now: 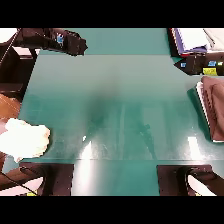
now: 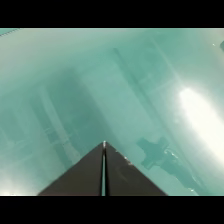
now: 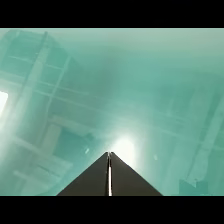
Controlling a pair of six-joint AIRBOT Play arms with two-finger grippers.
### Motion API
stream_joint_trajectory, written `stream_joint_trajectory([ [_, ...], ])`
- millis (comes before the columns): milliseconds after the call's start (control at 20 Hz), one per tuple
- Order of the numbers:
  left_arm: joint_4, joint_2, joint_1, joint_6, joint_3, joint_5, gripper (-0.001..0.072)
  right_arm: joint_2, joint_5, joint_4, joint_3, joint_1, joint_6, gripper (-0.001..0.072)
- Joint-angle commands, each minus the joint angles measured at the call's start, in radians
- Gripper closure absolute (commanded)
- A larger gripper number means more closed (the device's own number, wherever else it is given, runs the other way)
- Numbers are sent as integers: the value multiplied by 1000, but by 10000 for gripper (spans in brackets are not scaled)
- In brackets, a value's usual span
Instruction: Fold the shirts.
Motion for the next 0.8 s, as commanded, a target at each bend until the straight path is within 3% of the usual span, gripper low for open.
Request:
stream_joint_trajectory([
  [0,0,0,-1,0,0,0,682,1,0,1,1,2,0,688],
  [550,0,0,-1,0,0,7,682,1,7,2,1,2,0,688],
  [700,5,2,0,0,2,83,682,1,30,2,1,2,0,688],
  [750,31,10,5,1,7,43,682,1,34,2,1,2,0,688],
])
